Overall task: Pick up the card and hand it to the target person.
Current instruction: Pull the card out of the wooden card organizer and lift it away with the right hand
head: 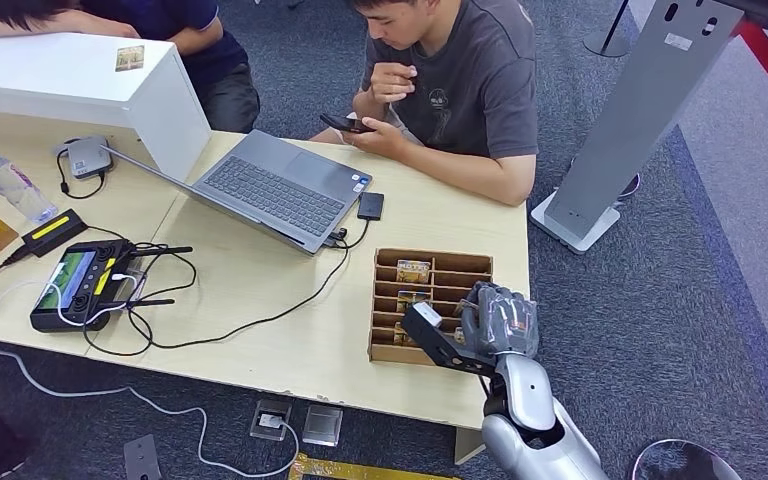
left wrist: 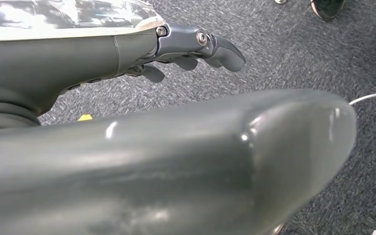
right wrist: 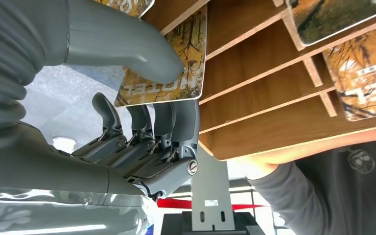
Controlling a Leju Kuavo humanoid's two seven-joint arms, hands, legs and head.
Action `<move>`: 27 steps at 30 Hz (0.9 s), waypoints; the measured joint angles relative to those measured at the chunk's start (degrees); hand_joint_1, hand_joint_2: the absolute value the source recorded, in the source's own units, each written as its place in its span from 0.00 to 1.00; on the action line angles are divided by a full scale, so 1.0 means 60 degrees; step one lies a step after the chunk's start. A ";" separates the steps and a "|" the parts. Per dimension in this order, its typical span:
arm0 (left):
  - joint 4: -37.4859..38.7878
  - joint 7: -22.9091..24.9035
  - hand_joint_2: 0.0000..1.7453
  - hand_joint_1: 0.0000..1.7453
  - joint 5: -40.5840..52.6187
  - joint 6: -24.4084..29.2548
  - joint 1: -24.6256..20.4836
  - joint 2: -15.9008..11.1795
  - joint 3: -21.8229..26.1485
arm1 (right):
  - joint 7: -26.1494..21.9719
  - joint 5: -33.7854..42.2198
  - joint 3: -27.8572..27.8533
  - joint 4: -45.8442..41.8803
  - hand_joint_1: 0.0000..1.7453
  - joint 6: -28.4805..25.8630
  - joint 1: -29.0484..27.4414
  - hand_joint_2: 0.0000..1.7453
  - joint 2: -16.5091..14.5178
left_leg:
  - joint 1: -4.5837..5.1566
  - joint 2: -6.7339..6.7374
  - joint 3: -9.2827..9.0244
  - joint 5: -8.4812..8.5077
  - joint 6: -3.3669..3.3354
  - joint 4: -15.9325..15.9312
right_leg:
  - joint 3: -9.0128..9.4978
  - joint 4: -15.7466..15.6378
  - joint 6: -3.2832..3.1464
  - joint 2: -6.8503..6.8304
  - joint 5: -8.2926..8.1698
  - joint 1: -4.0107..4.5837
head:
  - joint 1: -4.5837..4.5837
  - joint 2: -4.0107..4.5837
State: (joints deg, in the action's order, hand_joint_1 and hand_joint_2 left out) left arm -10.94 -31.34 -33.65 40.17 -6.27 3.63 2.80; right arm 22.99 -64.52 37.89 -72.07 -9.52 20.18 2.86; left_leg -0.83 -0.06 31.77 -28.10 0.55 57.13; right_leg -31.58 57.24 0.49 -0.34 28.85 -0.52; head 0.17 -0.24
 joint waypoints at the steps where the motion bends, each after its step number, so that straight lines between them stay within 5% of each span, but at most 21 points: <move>1: 0.0001 -0.0005 0.00 0.00 -0.0002 0.0001 -0.0001 0.0000 0.0000 | -0.0024 -0.0011 0.0003 0.0002 0.78 -0.0017 0.0009 1.00 -0.0005 | 0.0000 0.0000 -0.0001 0.0000 0.0000 0.0000 | 0.0001 0.0000 0.0000 0.0000 0.0000 0.0000 | 0.0000 0.0000; 18: 0.0003 -0.0011 0.00 0.00 0.0165 0.0005 -0.0002 -0.0003 0.0034 | -0.0220 -0.0037 0.0217 -0.1112 0.79 0.0523 0.0038 1.00 0.0068 | 0.0000 0.0000 0.0007 0.0000 0.0000 0.0000 | -0.0007 0.0000 0.0000 0.0000 0.0000 0.0000 | 0.0002 0.0000; 27: 0.0003 -0.0012 0.00 0.00 0.0208 0.0005 -0.0001 -0.0004 0.0119 | -0.0685 0.0508 0.0272 -0.2258 0.83 0.1568 0.0282 1.00 0.0244 | 0.0000 0.0000 0.0005 0.0001 0.0000 0.0000 | -0.0006 0.0001 0.0000 0.0000 0.0000 0.0000 | -0.0001 0.0000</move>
State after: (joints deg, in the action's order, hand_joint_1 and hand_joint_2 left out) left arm -10.93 -31.41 -32.40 40.19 -6.27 3.61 3.51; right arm 18.88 -61.48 39.52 -85.62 -0.12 21.87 4.32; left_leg -0.83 -0.06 31.80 -28.10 0.55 57.13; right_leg -31.62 57.25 0.48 -0.34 28.85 -0.52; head 0.17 -0.24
